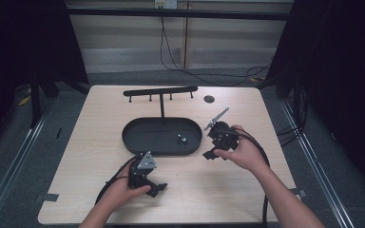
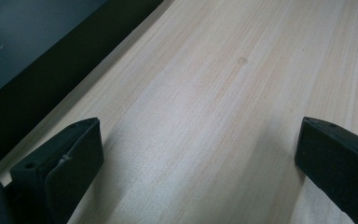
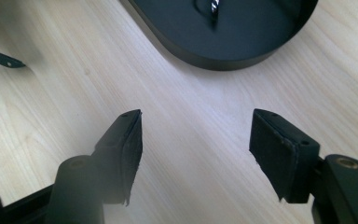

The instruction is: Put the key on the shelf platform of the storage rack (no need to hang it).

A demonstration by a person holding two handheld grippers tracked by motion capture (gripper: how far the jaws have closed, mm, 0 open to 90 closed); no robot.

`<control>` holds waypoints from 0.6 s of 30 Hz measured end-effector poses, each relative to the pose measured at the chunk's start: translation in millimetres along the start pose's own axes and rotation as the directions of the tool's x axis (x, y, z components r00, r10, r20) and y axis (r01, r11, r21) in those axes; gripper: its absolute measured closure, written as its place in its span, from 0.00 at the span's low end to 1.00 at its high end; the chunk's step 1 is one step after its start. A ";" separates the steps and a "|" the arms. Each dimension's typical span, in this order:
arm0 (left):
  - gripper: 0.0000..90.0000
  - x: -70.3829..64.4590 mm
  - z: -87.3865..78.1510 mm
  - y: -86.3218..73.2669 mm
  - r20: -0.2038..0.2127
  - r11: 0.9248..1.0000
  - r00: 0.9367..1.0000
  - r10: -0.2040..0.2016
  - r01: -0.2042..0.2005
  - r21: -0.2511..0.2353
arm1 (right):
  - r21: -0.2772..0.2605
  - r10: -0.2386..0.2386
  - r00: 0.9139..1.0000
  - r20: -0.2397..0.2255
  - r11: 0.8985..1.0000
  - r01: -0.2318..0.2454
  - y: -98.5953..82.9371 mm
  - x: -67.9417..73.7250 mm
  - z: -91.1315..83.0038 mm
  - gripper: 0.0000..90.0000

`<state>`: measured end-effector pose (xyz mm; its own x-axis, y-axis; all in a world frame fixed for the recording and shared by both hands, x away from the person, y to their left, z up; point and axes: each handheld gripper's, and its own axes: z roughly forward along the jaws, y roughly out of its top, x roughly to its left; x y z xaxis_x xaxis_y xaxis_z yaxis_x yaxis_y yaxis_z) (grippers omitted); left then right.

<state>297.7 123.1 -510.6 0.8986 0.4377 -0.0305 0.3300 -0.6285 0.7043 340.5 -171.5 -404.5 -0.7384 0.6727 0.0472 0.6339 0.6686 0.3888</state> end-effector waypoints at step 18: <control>0.01 0.0 0.1 0.0 0.001 1.000 1.000 0.000 0.000 0.000 | -0.009 0.013 1.000 0.005 1.000 -0.013 -34.9 -4.8 3.0 0.38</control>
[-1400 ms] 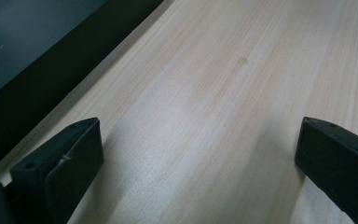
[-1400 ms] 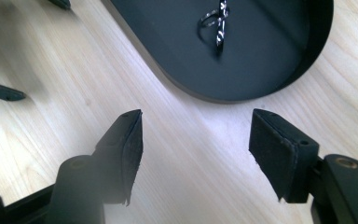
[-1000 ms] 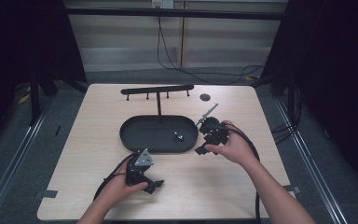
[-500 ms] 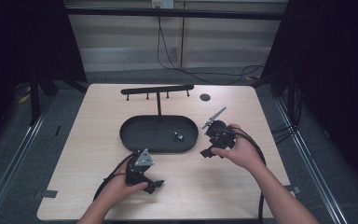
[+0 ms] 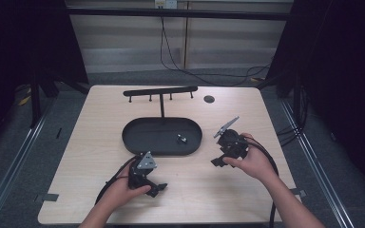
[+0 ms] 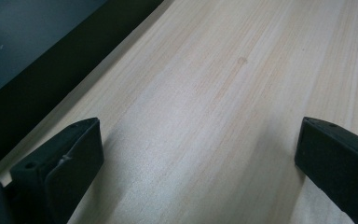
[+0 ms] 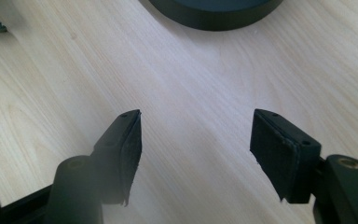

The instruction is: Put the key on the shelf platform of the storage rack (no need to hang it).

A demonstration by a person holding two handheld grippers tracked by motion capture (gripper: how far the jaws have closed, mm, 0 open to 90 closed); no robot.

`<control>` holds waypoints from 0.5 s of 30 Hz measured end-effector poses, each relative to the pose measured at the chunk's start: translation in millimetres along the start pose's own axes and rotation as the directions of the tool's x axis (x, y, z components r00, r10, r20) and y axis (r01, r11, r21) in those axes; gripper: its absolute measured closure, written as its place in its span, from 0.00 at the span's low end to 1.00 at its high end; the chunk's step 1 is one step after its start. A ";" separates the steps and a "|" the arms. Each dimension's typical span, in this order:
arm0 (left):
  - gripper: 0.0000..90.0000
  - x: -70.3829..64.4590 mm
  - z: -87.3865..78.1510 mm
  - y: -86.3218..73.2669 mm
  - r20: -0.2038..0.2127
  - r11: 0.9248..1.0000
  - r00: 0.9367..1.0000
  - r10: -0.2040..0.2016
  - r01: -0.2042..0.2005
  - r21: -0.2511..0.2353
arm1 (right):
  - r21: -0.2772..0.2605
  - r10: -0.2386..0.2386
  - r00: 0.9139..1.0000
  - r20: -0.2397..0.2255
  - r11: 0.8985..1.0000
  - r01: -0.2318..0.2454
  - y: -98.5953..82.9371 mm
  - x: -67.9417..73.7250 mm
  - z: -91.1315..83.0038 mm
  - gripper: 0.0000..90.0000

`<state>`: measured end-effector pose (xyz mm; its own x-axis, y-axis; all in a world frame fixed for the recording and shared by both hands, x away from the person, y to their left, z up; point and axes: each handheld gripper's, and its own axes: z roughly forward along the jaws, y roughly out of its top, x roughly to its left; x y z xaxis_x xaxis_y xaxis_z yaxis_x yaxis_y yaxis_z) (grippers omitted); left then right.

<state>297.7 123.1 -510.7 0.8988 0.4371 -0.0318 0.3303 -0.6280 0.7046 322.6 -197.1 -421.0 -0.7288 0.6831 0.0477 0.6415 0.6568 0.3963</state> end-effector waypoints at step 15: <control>0.01 0.0 0.0 0.0 0.000 1.000 1.000 0.000 0.000 0.000 | 0.008 0.010 1.000 0.002 1.000 -0.010 -24.6 1.0 8.5 0.36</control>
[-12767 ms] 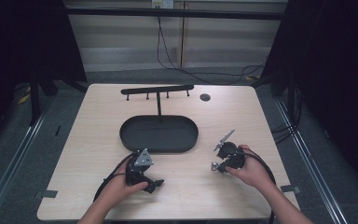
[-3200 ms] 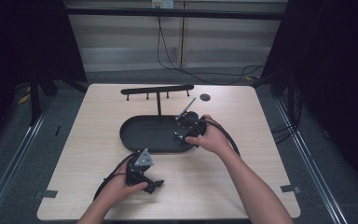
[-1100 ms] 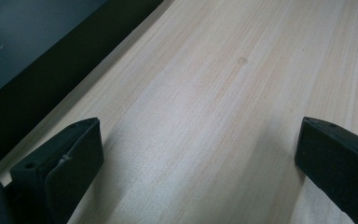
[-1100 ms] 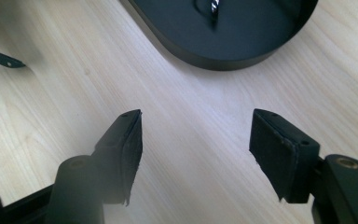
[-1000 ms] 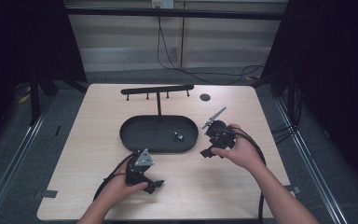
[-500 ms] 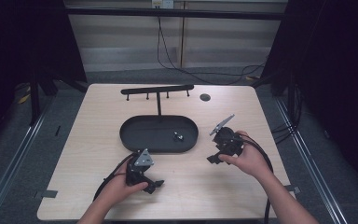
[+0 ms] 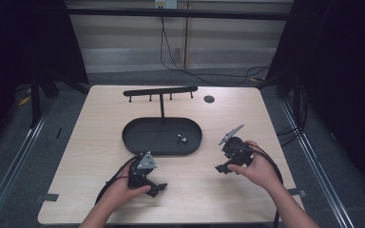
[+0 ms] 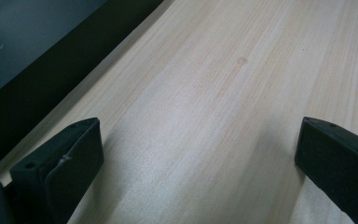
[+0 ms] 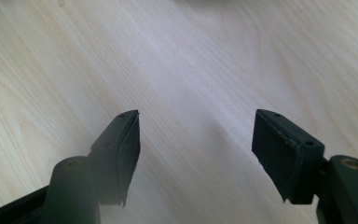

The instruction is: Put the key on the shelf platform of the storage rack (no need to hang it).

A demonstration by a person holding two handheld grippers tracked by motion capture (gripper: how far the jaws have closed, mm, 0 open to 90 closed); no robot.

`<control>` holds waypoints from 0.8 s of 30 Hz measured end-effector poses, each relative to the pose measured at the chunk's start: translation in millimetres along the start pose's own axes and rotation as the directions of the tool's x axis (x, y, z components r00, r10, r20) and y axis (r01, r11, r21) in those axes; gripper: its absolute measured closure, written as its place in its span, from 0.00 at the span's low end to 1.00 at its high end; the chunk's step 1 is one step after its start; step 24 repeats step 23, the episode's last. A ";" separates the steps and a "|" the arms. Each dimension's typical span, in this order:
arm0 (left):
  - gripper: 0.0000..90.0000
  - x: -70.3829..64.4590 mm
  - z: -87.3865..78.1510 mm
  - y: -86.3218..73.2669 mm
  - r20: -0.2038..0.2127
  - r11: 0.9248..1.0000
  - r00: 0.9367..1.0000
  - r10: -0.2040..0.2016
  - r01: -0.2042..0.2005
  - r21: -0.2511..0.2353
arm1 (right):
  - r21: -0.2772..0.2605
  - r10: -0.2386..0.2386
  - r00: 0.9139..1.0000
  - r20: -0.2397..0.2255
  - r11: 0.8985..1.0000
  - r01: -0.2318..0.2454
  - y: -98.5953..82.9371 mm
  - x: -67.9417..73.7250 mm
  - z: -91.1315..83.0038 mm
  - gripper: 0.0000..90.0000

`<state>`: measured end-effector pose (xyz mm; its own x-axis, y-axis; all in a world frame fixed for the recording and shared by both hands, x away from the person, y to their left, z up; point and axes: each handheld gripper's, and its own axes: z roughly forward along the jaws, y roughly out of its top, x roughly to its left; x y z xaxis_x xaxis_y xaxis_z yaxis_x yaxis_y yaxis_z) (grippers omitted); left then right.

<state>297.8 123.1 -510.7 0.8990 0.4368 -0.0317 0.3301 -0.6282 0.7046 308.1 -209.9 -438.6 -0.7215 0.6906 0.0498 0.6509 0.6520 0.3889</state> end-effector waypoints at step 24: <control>0.01 -0.1 0.0 0.0 -0.002 1.000 1.000 0.000 0.000 0.000 | -0.045 0.024 1.000 0.020 0.999 -0.023 -21.6 0.9 4.5 0.36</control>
